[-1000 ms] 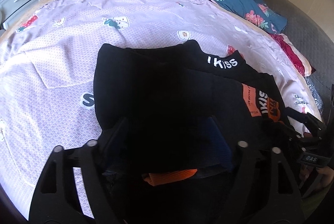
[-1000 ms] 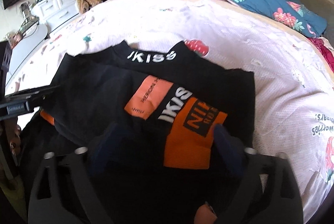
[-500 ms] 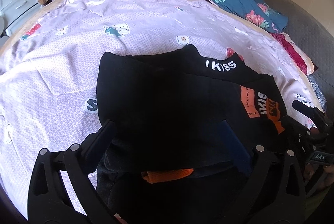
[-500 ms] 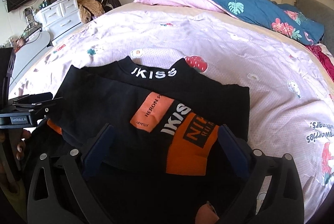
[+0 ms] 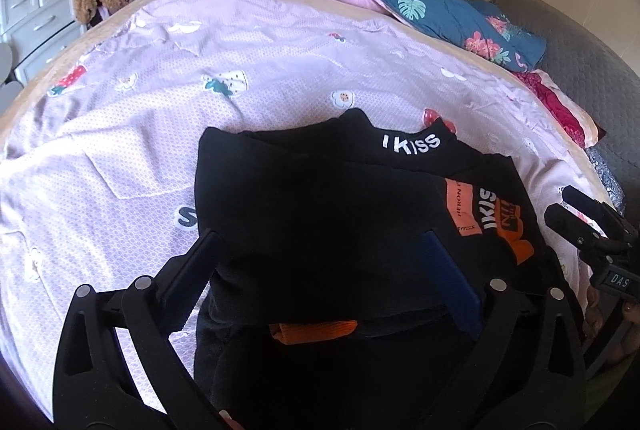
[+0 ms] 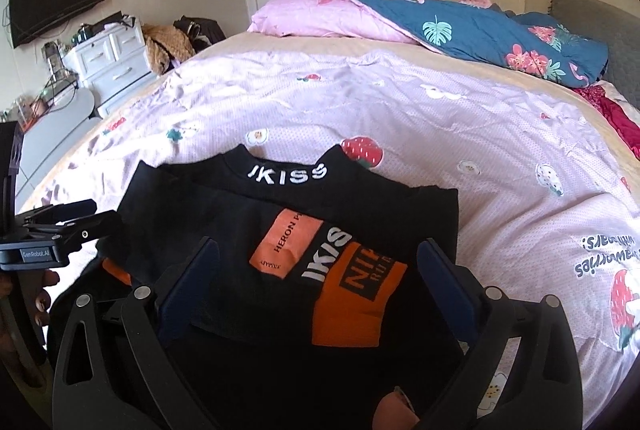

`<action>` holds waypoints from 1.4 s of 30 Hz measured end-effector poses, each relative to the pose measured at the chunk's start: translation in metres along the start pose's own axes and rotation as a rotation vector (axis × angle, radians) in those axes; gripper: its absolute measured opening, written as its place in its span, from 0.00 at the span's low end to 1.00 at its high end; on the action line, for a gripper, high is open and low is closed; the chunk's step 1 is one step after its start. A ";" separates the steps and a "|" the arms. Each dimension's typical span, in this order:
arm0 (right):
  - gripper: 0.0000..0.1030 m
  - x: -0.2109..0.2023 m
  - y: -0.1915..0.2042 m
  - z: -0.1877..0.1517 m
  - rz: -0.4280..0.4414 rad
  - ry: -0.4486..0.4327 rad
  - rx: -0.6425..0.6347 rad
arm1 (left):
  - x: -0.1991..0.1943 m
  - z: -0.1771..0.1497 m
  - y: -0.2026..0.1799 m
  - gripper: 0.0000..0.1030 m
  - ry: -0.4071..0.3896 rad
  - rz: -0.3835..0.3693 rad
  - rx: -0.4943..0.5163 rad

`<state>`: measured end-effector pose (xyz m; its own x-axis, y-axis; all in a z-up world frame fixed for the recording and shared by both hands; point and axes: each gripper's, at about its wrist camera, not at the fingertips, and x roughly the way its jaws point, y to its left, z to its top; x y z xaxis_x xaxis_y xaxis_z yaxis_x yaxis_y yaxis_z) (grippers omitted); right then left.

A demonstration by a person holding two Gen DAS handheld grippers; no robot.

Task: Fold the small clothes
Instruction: 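Open the right gripper and withdraw it from the laid sleeve, then move the left gripper to the shirt hem and grasp it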

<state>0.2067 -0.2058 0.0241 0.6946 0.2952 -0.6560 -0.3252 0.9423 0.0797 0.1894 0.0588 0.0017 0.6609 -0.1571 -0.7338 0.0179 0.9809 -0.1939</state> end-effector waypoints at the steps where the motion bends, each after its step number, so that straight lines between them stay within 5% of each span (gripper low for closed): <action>1: 0.96 -0.002 0.000 0.001 0.003 -0.005 0.002 | -0.001 0.000 0.000 0.91 -0.002 0.000 -0.001; 23: 0.96 -0.060 0.001 0.008 0.006 -0.137 0.027 | -0.054 0.004 -0.025 0.91 -0.125 -0.030 0.035; 42: 0.96 -0.086 0.002 -0.013 -0.013 -0.137 0.022 | -0.082 -0.027 -0.027 0.91 -0.134 -0.054 0.021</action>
<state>0.1381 -0.2309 0.0710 0.7803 0.3000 -0.5487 -0.3021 0.9491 0.0892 0.1148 0.0425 0.0496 0.7531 -0.1941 -0.6286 0.0709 0.9738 -0.2159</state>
